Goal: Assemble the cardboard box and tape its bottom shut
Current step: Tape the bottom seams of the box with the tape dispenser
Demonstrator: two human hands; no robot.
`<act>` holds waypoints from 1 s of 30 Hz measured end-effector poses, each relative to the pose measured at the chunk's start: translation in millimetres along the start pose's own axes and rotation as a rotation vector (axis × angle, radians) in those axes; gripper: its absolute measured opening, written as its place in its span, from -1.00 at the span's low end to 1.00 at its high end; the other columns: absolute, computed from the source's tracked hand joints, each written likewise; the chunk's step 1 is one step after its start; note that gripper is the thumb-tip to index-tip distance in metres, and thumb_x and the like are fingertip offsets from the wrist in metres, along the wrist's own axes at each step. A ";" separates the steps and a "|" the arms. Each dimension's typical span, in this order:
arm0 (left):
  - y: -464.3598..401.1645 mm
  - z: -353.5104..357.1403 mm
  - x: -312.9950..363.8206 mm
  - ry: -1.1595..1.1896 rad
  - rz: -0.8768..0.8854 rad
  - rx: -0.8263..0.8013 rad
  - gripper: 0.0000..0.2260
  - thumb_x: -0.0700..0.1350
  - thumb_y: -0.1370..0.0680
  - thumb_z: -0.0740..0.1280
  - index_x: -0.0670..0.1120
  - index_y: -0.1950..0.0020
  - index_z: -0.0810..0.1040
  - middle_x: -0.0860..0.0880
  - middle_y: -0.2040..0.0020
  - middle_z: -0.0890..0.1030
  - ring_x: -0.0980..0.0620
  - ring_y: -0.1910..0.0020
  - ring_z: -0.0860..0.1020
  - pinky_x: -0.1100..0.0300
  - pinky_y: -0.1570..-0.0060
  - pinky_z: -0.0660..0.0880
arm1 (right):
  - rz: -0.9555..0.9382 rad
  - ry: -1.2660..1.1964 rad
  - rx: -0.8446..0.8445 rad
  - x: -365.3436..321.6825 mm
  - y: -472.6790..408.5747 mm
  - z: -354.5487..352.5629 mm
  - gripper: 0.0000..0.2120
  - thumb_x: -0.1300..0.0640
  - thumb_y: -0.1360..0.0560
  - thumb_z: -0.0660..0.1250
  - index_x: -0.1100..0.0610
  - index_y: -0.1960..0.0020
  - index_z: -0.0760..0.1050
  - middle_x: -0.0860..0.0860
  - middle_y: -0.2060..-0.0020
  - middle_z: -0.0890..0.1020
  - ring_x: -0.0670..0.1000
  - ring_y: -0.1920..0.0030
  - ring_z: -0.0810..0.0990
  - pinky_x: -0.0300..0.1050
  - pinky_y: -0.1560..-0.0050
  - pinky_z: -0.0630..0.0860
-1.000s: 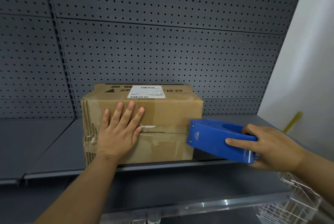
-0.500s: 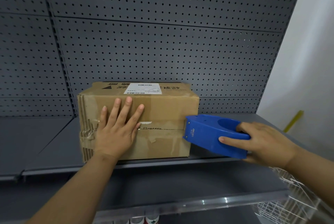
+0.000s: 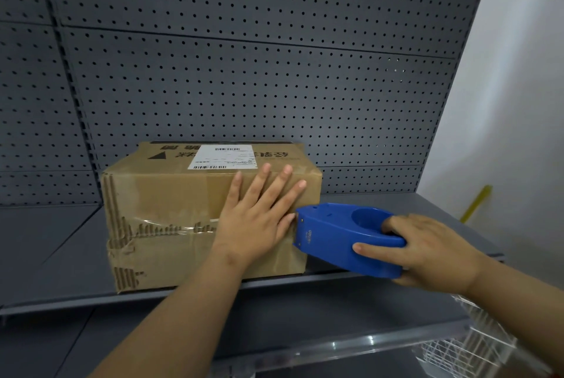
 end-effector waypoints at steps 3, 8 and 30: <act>-0.8 5.9 -2.6 -0.023 0.006 0.004 -0.50 0.19 -0.58 -0.03 0.13 -0.51 0.03 0.00 -0.55 -0.20 -0.10 -0.51 -0.19 -0.18 -0.41 -0.18 | 0.022 0.030 -0.007 0.1 -1.8 0.2 -0.42 -0.24 -0.30 0.31 -0.11 -0.28 0.32 0.05 0.09 0.40 0.02 0.30 0.55 -0.16 0.26 0.49; -0.8 7.1 -1.9 -0.019 0.006 0.024 -0.51 0.18 -0.59 -0.04 0.13 -0.51 0.03 -0.01 -0.54 -0.20 -0.11 -0.51 -0.19 -0.19 -0.40 -0.18 | 0.050 0.043 0.014 -6.2 -4.4 -0.4 -0.40 -0.28 -0.31 0.31 -0.09 -0.28 0.33 0.10 0.04 0.39 0.07 0.19 0.55 -0.09 0.23 0.51; 3.2 6.0 0.6 -0.005 0.002 0.051 -0.50 0.17 -0.58 -0.01 0.13 -0.51 0.04 0.00 -0.55 -0.14 -0.11 -0.52 -0.13 -0.21 -0.40 -0.15 | 0.240 0.183 -0.165 -7.6 -12.2 4.6 -0.35 -0.14 -0.21 0.35 -0.13 -0.29 0.34 0.11 0.13 0.57 0.11 0.31 0.53 -0.05 0.30 0.51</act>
Point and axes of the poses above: each hand's wrist, its own y-axis away from the middle knuckle, its own z-axis out of the palm, x = y × z, the point moved 10 cm from there along -y, towards the middle knuckle
